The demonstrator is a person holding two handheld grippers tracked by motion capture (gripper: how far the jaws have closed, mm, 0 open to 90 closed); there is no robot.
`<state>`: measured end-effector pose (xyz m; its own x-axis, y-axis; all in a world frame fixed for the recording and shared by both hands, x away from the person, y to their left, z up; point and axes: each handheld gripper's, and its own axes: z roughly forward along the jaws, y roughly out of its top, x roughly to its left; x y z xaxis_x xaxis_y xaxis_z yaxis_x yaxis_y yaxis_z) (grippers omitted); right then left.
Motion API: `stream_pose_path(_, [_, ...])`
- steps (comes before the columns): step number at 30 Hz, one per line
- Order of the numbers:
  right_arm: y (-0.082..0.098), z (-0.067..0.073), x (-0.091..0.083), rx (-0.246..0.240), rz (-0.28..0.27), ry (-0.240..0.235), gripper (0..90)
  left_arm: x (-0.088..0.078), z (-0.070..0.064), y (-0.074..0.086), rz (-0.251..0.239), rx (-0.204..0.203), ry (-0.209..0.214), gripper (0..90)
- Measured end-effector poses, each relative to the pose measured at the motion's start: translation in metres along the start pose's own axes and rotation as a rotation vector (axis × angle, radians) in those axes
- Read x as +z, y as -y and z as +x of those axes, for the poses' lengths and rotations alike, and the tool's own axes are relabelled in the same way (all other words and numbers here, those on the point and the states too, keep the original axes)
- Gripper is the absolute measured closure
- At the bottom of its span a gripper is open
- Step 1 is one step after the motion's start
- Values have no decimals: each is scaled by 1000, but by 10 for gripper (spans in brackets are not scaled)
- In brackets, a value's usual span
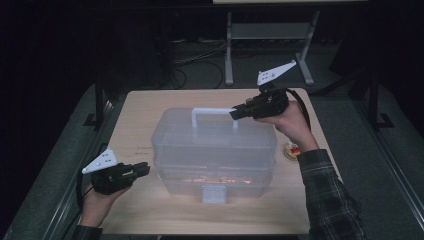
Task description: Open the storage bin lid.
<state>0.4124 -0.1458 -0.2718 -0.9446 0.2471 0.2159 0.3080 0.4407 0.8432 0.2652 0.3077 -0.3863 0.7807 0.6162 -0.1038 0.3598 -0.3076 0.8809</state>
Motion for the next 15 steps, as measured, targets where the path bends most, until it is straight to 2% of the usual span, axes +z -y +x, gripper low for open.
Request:
stream_pose_path(7, [0,0,0,2,0,0,771,4,-14,-8,-15,28,20,872])
stream_pose_path(15, [0,-1,0,3,0,-4,771,12,-21,-10,-28,30,23,872])
